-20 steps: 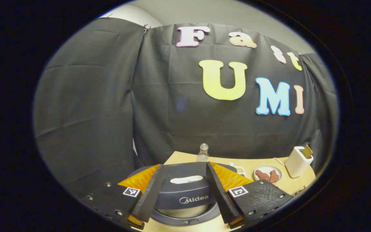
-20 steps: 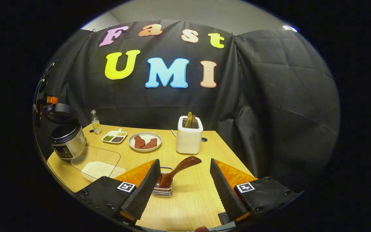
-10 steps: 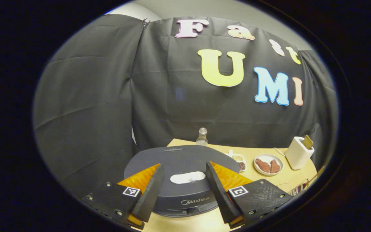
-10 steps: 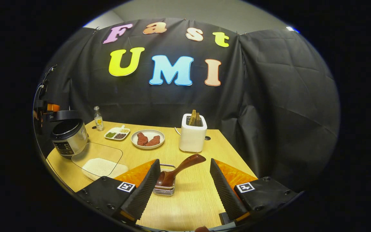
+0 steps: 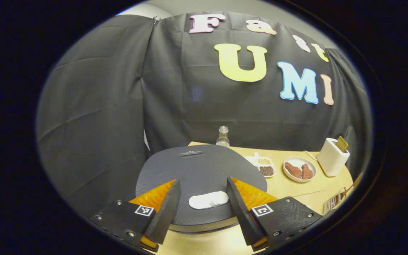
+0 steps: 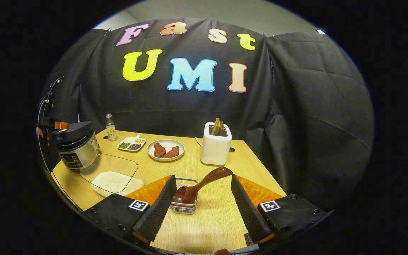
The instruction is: Close the left gripper, press the button to open the rice cooker; take a wooden spoon from the chopstick holder with the right hand, scoop a spoonful of rice and pour it into the rice cooker, then put the wooden spoon back into the chopstick holder.
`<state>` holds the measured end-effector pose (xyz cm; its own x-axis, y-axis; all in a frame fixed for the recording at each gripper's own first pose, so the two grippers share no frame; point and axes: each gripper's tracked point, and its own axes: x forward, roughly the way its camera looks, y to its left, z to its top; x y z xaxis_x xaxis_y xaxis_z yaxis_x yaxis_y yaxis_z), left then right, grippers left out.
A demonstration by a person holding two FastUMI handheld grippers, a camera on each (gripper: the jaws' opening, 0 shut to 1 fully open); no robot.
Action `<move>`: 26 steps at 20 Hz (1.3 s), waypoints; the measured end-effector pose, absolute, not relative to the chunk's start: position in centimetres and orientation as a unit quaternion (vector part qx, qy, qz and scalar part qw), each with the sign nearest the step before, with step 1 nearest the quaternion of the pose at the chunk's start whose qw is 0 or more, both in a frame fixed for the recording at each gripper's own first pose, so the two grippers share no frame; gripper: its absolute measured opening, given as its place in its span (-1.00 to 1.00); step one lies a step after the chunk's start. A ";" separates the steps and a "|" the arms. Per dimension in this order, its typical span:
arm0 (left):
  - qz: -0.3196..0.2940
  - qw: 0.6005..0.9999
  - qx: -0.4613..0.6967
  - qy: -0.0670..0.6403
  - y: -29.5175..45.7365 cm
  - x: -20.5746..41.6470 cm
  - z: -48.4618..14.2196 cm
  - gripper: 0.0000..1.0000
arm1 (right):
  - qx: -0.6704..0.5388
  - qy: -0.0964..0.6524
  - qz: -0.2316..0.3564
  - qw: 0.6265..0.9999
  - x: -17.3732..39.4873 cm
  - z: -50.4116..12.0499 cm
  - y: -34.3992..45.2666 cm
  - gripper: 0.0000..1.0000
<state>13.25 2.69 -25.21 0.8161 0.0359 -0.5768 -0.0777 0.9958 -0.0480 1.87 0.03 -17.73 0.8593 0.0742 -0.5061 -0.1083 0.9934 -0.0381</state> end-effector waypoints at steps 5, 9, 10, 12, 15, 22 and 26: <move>0.030 0.951 -0.024 0.307 2.5 12.8 -26.3 0.69 | -0.033 0.262 0.049 0.963 1.8 -17.8 0.3 0.96; 0.039 0.958 -0.025 0.284 2.5 12.5 -26.5 0.70 | -0.036 0.267 0.051 0.962 1.8 -18.0 0.2 0.96; 0.041 0.961 -0.029 0.271 2.6 12.4 -26.5 0.72 | -0.038 0.268 0.053 0.961 1.7 -18.1 0.2 0.96; 0.040 0.967 -0.037 0.247 2.6 12.1 -26.5 0.73 | -0.042 0.270 0.058 0.960 1.8 -18.0 0.5 0.96; 0.032 0.964 -0.047 0.261 2.4 11.4 -27.6 0.79 | -0.049 0.268 0.069 0.960 1.9 -17.5 1.1 0.96; 0.035 0.971 -0.010 0.235 1.8 11.6 -23.6 0.69 | -0.029 0.218 0.091 0.971 2.6 -13.5 2.4 0.96; 0.015 0.990 -0.013 0.142 -1.4 9.4 -14.2 0.67 | 0.012 0.183 0.108 0.977 2.4 -11.3 3.0 0.96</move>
<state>9.37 -1.39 -14.21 0.9592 0.0258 -0.2816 -0.0333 0.9992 -0.0219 2.36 2.97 -11.35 0.9092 0.2162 -0.3558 -0.2076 0.9762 0.0626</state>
